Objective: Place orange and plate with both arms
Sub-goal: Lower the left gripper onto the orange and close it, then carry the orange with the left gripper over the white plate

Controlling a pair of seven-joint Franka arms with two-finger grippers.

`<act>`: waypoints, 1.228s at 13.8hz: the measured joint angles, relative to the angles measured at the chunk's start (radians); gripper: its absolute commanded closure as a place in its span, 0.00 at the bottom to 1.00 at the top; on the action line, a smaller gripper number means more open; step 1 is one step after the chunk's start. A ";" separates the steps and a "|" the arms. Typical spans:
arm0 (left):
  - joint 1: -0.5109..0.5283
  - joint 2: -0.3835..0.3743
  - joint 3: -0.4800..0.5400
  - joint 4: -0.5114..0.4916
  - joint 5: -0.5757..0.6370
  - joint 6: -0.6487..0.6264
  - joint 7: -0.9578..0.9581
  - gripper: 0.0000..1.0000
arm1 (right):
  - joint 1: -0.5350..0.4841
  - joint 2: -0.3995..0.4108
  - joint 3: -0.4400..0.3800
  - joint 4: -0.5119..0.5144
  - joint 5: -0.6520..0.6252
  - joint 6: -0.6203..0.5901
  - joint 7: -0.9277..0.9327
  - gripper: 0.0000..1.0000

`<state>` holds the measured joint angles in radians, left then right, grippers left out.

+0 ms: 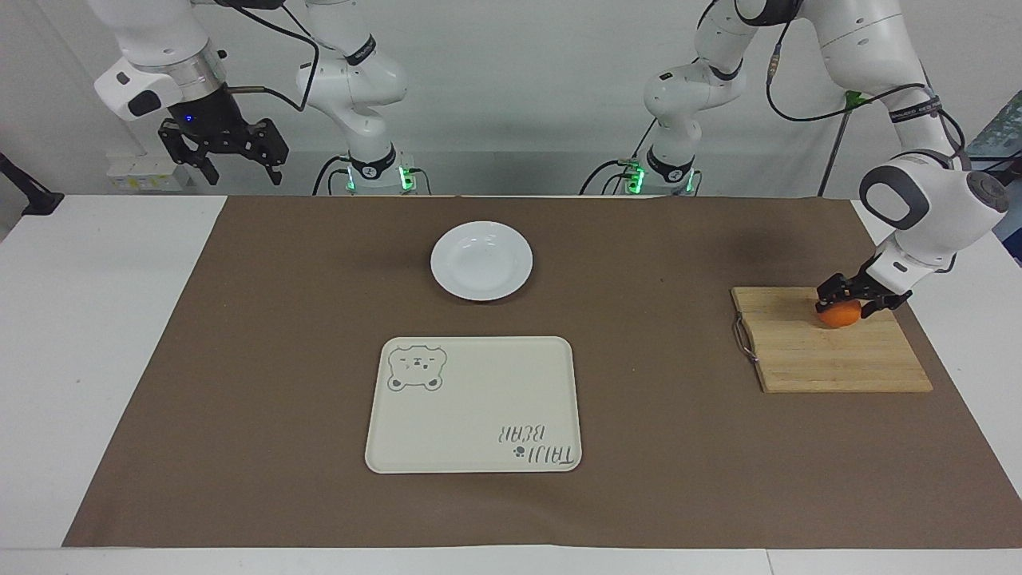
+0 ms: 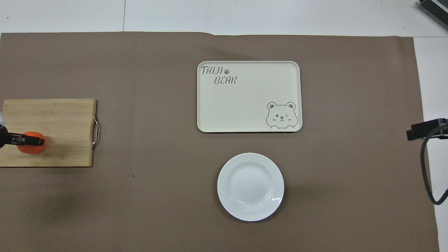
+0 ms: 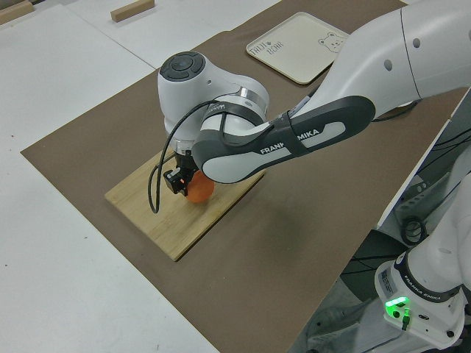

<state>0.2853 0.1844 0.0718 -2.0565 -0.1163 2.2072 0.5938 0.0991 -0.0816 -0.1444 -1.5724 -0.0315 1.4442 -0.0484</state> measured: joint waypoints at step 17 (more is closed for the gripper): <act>-0.935 -0.102 -0.046 0.001 -0.008 0.023 -0.769 1.00 | 0.000 0.000 0.000 0.000 0.000 0.000 0.000 0.00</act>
<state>-0.6496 0.0828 0.0257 -2.0550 -0.1239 2.2301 -0.1755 0.0989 -0.0816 -0.1446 -1.5724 -0.0312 1.4442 -0.0484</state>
